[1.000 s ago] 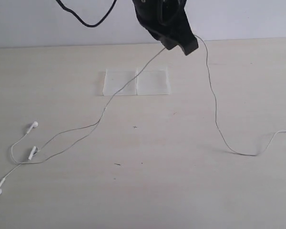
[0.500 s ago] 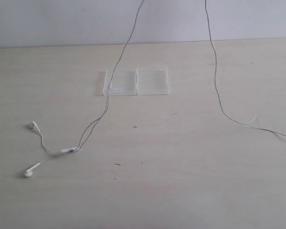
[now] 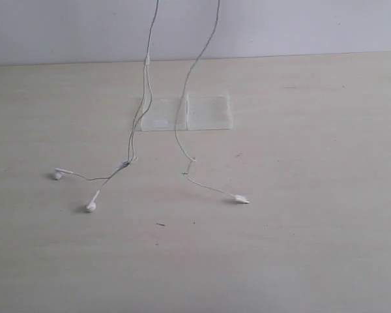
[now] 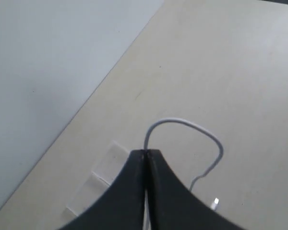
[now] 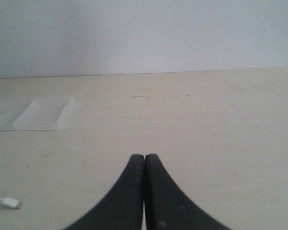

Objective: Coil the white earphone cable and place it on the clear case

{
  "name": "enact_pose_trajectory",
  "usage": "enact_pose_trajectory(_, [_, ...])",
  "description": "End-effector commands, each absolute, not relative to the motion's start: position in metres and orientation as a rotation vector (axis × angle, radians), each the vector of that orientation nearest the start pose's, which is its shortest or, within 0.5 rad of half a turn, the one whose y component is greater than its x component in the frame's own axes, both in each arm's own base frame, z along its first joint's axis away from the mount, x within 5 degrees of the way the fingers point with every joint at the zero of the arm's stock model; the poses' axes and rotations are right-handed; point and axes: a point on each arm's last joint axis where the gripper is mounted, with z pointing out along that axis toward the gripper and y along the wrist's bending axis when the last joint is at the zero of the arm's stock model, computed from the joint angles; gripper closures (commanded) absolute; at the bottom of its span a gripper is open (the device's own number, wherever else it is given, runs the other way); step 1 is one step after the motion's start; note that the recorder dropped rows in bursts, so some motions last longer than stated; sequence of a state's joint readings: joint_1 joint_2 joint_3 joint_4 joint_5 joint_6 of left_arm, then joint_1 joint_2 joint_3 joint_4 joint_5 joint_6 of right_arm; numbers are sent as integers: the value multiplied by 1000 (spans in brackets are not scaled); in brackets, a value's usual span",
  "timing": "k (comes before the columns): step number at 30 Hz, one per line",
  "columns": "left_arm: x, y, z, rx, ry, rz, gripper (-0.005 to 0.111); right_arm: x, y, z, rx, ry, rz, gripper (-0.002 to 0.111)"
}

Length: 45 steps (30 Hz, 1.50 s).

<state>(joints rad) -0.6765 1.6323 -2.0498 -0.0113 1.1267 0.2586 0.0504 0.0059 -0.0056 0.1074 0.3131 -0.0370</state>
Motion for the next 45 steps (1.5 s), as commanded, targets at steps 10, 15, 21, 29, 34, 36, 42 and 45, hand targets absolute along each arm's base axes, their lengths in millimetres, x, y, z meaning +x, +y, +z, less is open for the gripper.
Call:
enact_pose_trajectory(10, [239, -202, 516, 948, 1882, -367, 107, 54, 5, 186, -8, 1788, 106, 108])
enact_pose_trajectory(15, [231, -196, 522, 955, 1879, -365, 107, 54, 5, 186, -8, 1788, 106, 108])
enact_pose_trajectory(21, [214, -184, 562, 845, 1768, -439, 107, 54, 5, 186, -8, 1788, 106, 108])
enact_pose_trajectory(29, [214, -184, 566, 776, 1775, -489, 107, 56, 4, 198, -7, 1651, 87, 108])
enact_pose_trajectory(34, [216, -184, 561, 792, 1816, -462, 107, 56, 2, 214, 26, 1471, 100, 108])
enact_pose_trajectory(36, [216, -184, 560, 795, 1823, -458, 107, 55, 1, 221, 100, 1396, 169, 108])
enact_pose_trajectory(42, [216, -183, 558, 809, 1837, -439, 107, 51, -3, 235, 323, 1204, 426, 108])
enact_pose_trajectory(45, [216, -183, 559, 808, 1835, -440, 107, 49, -3, 241, 306, 1143, 428, 108])
